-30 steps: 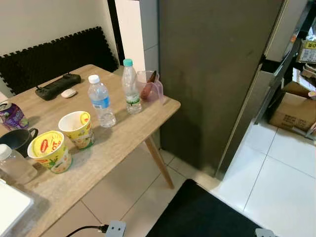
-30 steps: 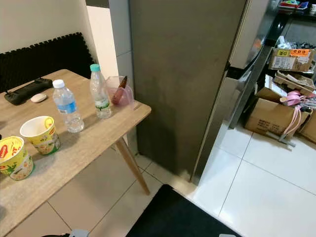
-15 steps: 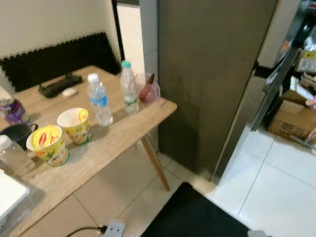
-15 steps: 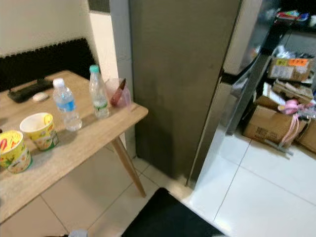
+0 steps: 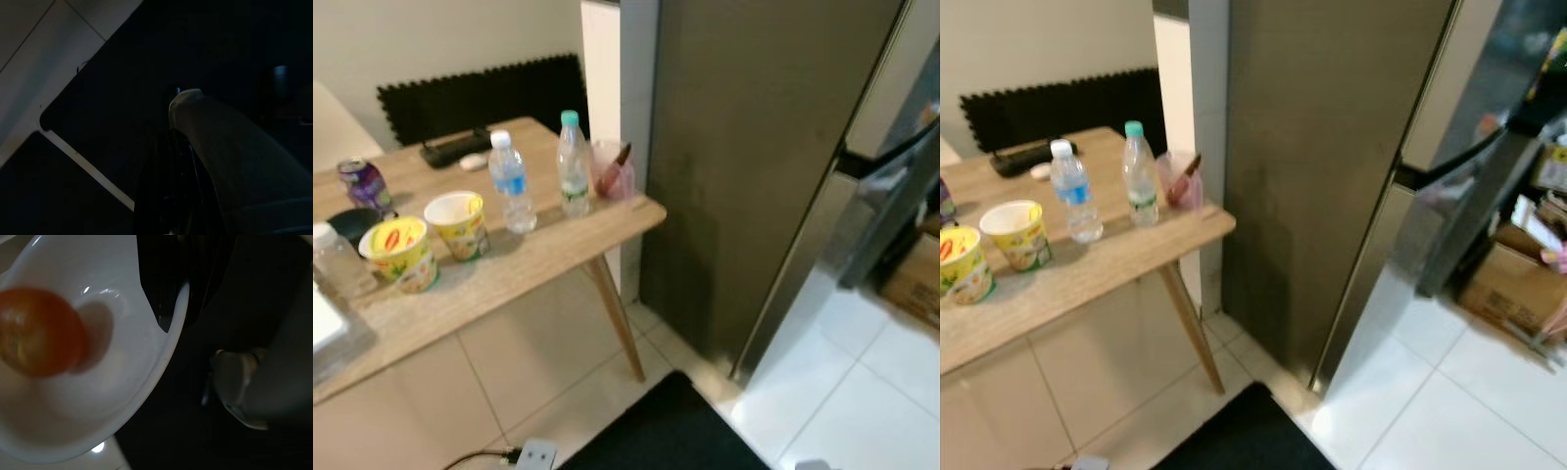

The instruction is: Restocking fridge

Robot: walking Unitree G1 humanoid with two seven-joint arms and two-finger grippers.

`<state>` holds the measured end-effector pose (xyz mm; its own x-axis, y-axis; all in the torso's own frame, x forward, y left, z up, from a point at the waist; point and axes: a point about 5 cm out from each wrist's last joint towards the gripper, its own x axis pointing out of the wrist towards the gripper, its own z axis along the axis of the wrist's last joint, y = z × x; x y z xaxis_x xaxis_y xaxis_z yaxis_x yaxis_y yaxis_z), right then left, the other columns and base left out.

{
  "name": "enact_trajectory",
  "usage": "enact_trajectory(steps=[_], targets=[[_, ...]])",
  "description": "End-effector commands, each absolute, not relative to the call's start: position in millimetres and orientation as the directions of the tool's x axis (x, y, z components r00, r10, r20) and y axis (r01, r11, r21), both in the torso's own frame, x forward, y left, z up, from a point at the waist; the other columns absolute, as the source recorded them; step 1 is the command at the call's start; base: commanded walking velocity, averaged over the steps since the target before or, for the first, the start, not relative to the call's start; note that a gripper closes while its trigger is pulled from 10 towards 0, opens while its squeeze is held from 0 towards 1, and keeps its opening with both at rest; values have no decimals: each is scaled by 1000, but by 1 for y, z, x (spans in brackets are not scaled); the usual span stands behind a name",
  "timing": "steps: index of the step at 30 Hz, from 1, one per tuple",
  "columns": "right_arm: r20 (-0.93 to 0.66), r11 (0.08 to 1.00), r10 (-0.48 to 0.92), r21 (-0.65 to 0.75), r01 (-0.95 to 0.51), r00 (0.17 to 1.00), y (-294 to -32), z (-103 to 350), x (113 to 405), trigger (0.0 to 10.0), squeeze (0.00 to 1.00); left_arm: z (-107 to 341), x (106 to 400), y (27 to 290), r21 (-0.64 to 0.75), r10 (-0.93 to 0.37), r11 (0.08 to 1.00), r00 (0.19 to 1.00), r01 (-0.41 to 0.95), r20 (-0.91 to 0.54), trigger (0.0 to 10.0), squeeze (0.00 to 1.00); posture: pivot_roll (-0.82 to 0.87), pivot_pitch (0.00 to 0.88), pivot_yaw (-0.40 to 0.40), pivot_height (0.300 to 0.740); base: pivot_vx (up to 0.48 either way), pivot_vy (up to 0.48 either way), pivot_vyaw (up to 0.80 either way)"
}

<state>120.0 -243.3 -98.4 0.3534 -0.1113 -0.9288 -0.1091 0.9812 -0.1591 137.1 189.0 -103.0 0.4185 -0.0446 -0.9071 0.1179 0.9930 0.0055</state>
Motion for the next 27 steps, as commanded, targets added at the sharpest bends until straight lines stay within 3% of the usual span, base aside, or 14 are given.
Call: enact_trajectory(steps=[1, 27], targets=[[-931, 980, -133, -175, -97, 340, -249, -98, 115, 10000, 0, -103, 137, 185, -3, -54, 993, 418, 122, -907, 10000, 0, -57, 0, -5, 740, 0, -431, 0], [-928, 977, -130, -180, -113, 348, -250, -98, 117, 10000, 0, -101, 146, 178, -19, -75, 991, 438, 129, -896, 10000, 0, -62, 0, -6, 740, 0, -434, 0]])
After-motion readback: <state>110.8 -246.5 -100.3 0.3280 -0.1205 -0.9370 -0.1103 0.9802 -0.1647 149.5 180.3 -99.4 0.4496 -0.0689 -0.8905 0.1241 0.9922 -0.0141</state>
